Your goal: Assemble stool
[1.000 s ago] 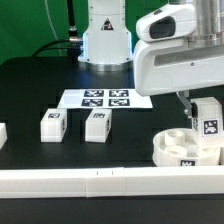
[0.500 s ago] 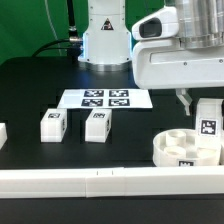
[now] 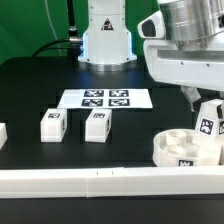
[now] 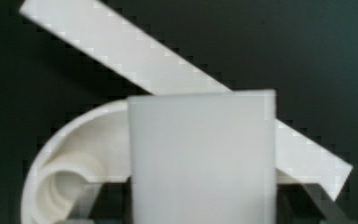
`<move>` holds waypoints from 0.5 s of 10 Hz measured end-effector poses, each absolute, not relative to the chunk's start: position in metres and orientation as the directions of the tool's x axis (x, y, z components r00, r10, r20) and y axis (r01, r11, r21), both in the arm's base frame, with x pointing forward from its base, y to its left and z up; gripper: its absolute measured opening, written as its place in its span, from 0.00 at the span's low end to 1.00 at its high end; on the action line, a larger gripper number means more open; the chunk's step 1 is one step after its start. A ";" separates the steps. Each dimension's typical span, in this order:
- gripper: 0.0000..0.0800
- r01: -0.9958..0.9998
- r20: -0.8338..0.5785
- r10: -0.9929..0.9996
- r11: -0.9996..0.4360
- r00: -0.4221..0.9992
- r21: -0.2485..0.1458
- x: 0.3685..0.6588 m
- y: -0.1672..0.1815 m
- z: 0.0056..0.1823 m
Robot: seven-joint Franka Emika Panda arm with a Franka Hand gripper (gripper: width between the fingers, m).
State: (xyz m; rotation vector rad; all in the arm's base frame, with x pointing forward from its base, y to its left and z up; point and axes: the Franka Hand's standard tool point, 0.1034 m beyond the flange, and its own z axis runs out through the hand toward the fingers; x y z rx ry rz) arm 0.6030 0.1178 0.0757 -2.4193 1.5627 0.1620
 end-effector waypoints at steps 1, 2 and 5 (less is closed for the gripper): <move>0.43 -0.956 -0.283 -0.914 -0.264 0.291 -0.129 0.602 0.117 0.075; 0.43 -0.990 -0.311 -0.941 -0.114 0.134 -0.080 0.601 0.119 0.075; 0.43 -0.999 -0.326 -0.945 0.037 -0.023 -0.037 0.602 0.120 0.076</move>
Offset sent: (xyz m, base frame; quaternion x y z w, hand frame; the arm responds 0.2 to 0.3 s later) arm 0.0000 0.0000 0.0000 0.0000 0.0000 0.1938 0.9810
